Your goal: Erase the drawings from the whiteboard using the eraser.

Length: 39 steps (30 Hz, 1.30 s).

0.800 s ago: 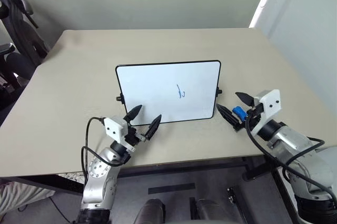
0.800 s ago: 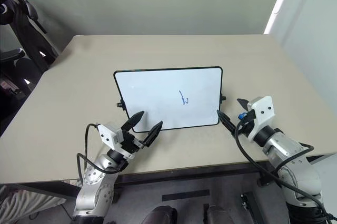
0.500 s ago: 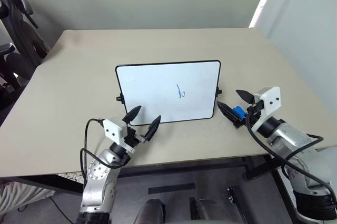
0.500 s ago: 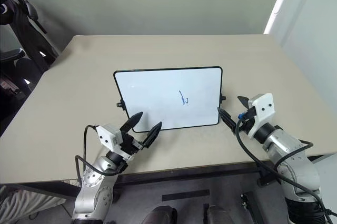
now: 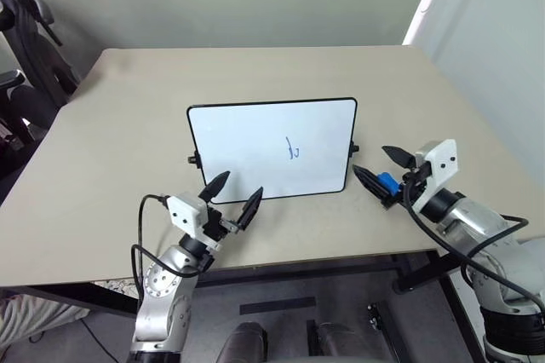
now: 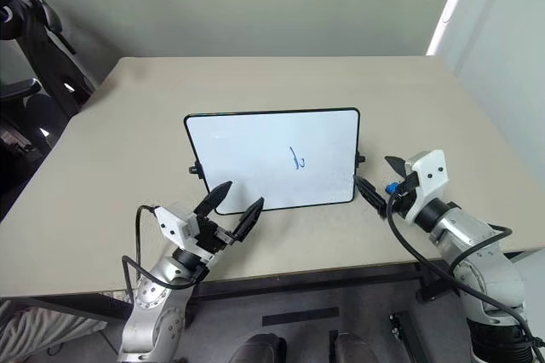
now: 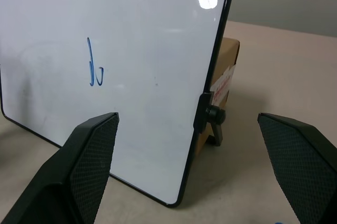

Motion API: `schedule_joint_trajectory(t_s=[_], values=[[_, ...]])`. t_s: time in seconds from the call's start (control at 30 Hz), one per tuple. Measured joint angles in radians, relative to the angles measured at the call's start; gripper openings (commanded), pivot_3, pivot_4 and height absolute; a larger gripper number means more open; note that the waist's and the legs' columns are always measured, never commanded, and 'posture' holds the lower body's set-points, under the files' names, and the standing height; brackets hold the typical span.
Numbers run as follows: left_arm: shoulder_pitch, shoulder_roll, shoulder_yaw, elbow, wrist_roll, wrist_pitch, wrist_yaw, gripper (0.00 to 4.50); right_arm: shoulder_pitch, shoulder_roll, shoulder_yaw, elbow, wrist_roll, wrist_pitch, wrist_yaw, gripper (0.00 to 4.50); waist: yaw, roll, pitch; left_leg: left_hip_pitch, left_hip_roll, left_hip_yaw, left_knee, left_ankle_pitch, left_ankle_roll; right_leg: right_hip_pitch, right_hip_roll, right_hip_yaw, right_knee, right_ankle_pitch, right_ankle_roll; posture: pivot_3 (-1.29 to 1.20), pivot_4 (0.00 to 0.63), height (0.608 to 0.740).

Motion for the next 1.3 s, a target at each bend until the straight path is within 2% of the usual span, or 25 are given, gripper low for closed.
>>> schedule_joint_trajectory(t_s=[0.27, 0.47, 0.6, 0.73, 0.87, 1.07, 1.3], values=[[0.0, 0.001, -0.002, -0.001, 0.002, 0.0, -0.002, 4.5, 0.004, -0.027, -0.002, 0.028, -0.001, 0.038, -0.001, 4.48, 0.001, 0.0, 0.0, 0.0, 0.0, 0.0, 0.0, 0.0, 0.0, 0.0, 0.0, 0.0, -0.001, 0.0, 0.001, 0.0, 0.15, 0.74], [0.001, -0.002, -0.024, -0.002, 0.003, 0.001, -0.002, 4.5, -0.021, -0.137, -0.002, 0.071, 0.009, 0.252, -0.002, 4.48, 0.0, 0.0, 0.0, 0.0, 0.0, 0.0, 0.0, -0.001, -0.003, 0.0, 0.0, 0.0, 0.0, 0.0, 0.001, 0.0, 0.15, 0.74], [0.001, -0.011, -0.035, -0.002, 0.004, 0.0, -0.001, 4.5, -0.127, -0.224, 0.021, 0.195, 0.008, 0.377, 0.026, 4.48, -0.002, -0.001, 0.001, 0.0, 0.0, 0.0, 0.0, 0.0, -0.005, 0.0, 0.0, 0.001, 0.0, 0.0, 0.0, 0.0, 0.15, 0.74], [0.009, -0.016, -0.042, -0.005, 0.008, -0.002, 0.003, 4.5, -0.232, -0.268, 0.088, 0.355, -0.041, 0.373, 0.08, 4.48, -0.003, -0.001, 0.002, 0.0, 0.0, 0.0, 0.0, 0.003, -0.002, -0.001, 0.0, 0.0, 0.001, 0.002, 0.003, 0.0, 0.15, 0.74], [0.027, -0.021, -0.053, -0.019, 0.02, -0.002, 0.006, 4.5, -0.357, -0.267, 0.136, 0.579, -0.071, 0.375, 0.139, 4.48, -0.002, 0.002, 0.001, -0.001, 0.0, 0.0, -0.001, 0.004, 0.0, -0.002, 0.0, 0.001, 0.001, 0.003, 0.004, 0.0, 0.15, 0.74], [0.04, -0.022, -0.056, -0.026, 0.022, -0.003, 0.017, 4.5, -0.497, -0.254, 0.205, 0.793, -0.139, 0.323, 0.217, 4.48, 0.0, 0.004, 0.001, -0.001, 0.0, 0.0, -0.002, 0.004, 0.0, -0.002, 0.0, 0.001, 0.001, 0.009, -0.005, 0.0, 0.15, 0.74], [0.05, -0.022, -0.055, -0.044, 0.021, -0.003, 0.02, 4.5, -0.543, -0.255, 0.297, 0.89, -0.228, 0.272, 0.312, 4.48, 0.004, 0.004, 0.001, -0.001, 0.0, 0.0, -0.002, 0.003, 0.001, -0.002, 0.0, 0.0, 0.0, 0.01, -0.006, 0.0, 0.15, 0.74]])
